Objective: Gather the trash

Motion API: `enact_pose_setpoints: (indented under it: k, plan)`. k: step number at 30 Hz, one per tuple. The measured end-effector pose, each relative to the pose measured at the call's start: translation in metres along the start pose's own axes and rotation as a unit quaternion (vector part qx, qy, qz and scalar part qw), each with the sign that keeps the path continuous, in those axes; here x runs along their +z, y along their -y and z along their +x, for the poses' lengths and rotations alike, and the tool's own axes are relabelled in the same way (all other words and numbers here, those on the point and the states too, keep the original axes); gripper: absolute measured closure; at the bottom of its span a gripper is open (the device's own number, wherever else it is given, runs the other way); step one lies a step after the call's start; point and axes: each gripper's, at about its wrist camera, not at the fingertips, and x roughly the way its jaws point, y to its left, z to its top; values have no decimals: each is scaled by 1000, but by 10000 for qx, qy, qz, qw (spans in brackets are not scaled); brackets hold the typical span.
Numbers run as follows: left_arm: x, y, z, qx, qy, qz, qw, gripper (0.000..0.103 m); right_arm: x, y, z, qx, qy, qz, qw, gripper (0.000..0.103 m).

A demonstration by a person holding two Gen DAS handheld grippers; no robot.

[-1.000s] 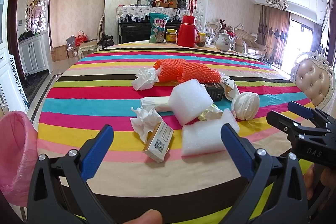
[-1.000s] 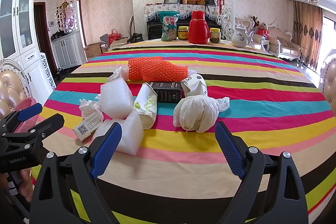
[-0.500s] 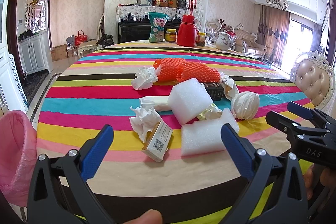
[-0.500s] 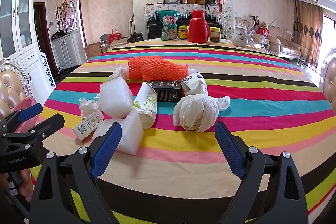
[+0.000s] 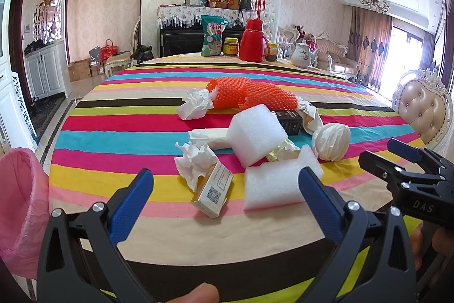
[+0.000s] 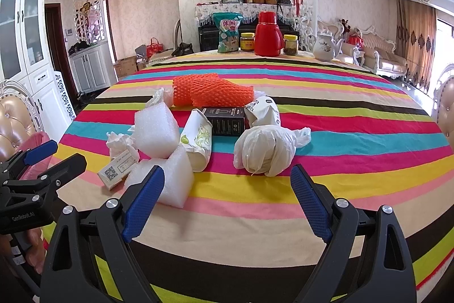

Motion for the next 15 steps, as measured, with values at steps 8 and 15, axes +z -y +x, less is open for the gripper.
enact_pose_setpoints:
  k: [8,15]
  plan:
    - [-4,-5,12,-58,-365,-200,9991,4,-4,8,12,13,-265,207,9994,18]
    - [-1,-12,22,-81,-544,-291,9981,5,0,23,25,-12,-443,331,9985,18]
